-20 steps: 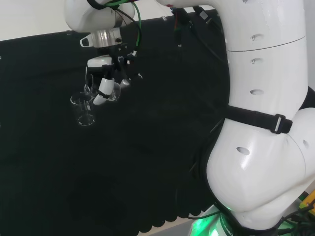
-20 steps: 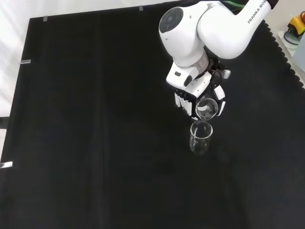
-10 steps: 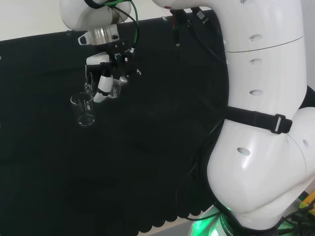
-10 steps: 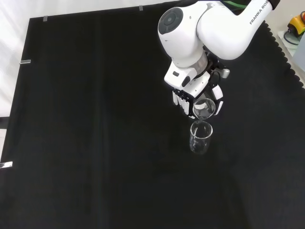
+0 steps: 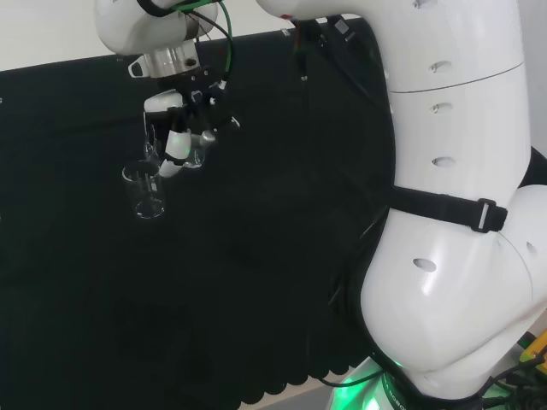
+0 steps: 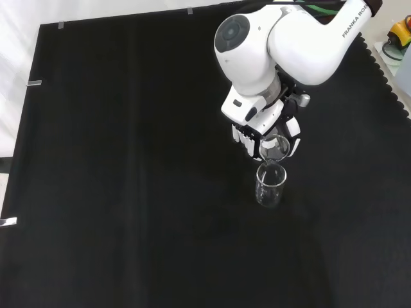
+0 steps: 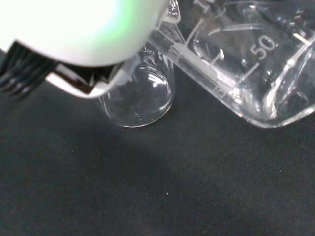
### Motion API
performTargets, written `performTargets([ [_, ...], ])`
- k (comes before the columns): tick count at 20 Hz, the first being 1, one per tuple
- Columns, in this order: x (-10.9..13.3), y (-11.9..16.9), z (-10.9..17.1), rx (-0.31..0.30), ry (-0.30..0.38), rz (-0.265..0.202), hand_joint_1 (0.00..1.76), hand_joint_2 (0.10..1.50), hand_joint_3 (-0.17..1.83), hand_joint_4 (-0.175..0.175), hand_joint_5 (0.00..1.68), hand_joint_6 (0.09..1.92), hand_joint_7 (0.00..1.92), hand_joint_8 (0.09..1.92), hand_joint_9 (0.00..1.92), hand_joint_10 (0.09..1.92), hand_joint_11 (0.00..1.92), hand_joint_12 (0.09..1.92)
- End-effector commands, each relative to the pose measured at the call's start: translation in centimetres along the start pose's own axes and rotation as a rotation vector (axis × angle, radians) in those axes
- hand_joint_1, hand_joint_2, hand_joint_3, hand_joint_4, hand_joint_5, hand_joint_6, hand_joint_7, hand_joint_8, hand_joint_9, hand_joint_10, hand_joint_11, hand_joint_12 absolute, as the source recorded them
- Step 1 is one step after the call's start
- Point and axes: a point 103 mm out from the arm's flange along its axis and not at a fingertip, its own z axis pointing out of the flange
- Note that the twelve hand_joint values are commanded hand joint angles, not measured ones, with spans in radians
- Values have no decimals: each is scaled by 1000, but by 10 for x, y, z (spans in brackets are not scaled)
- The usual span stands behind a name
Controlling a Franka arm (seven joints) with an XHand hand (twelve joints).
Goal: Pour the water from the handheld beaker into the one on the table.
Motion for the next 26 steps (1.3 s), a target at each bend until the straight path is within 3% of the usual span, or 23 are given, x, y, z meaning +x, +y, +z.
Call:
performTargets([
  [1, 4, 1, 5, 27, -37, 2, 1452, 414, 944, -175, 1364, 606, 1557, 331, 1466, 482, 1121, 797],
  [26, 9, -1, -10, 77, -124, 30, 1453, 411, 949, -175, 1361, 608, 1555, 338, 1469, 488, 1133, 785],
])
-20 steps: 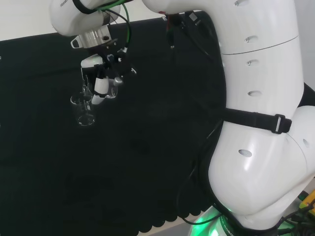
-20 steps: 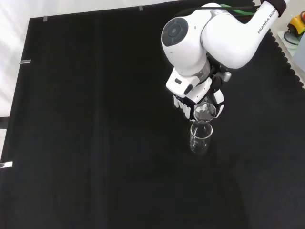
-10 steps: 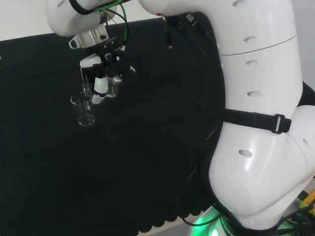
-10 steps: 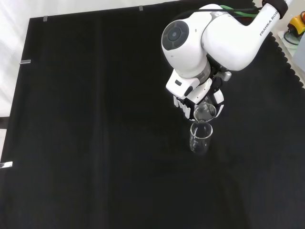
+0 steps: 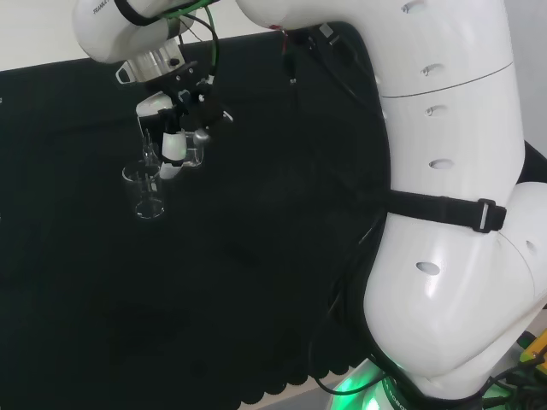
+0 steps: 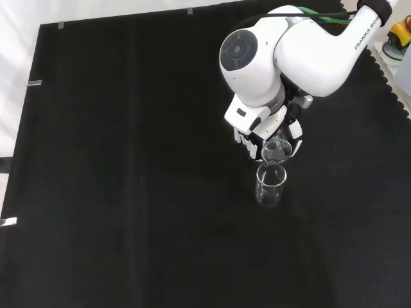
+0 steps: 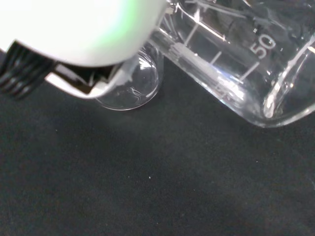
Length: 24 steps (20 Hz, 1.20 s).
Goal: Pour the water from the handheld beaker into the one on the table.
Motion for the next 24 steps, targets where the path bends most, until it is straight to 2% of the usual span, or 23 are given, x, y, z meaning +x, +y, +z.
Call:
performTargets([
  [1, 2, 0, -4, 8, -17, 5, 1453, 411, 950, -175, 1361, 608, 1555, 338, 1469, 488, 1134, 784],
  [24, 8, 4, -9, 77, -102, 19, 1453, 409, 954, -175, 1360, 610, 1553, 343, 1468, 494, 1139, 775],
])
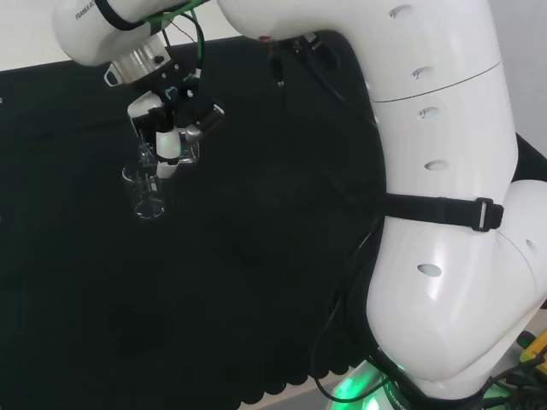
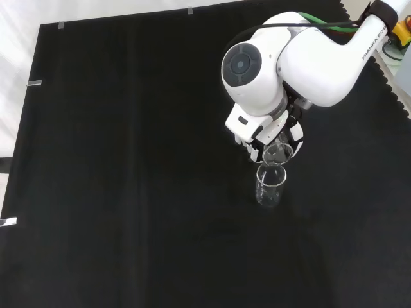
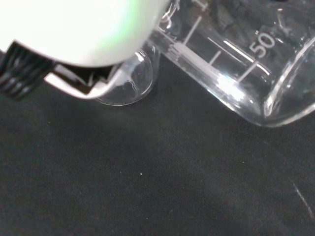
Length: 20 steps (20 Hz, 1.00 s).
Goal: Pour the water from the handheld beaker into the one on the table.
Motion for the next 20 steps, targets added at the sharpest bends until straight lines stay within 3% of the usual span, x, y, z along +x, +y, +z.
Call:
performTargets([
  [1, 1, 0, 1, 26, -28, 9, 1453, 409, 954, -175, 1360, 610, 1553, 343, 1468, 495, 1139, 775],
  [20, 9, 3, -4, 43, -82, 10, 1453, 408, 957, -175, 1359, 612, 1552, 347, 1466, 503, 1142, 769],
])
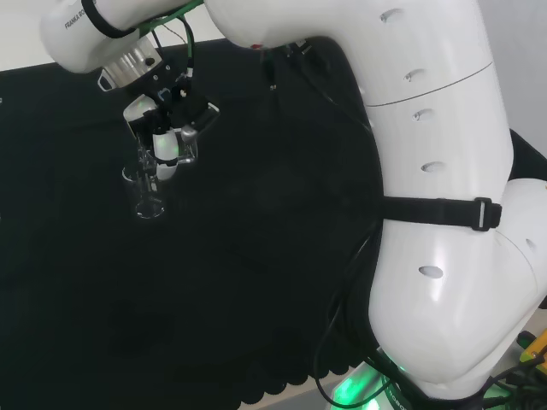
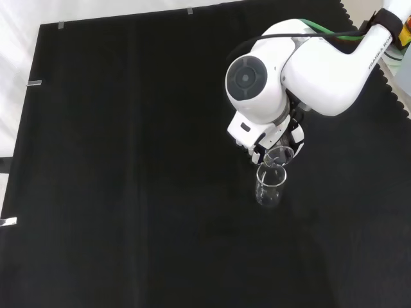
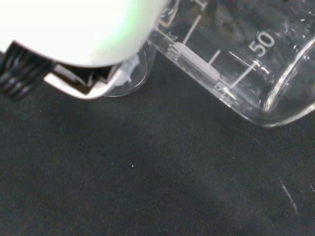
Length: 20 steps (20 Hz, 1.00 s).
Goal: Pour the water from the handheld beaker into the one on the table.
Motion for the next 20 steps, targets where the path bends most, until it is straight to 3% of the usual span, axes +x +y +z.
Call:
performTargets([
  [1, 4, 1, -3, 8, -20, 3, 1453, 408, 957, -175, 1359, 612, 1552, 348, 1466, 504, 1142, 769],
  [20, 2, 0, -6, 35, -65, 23, 1453, 407, 960, -175, 1359, 614, 1550, 352, 1463, 511, 1144, 763],
])
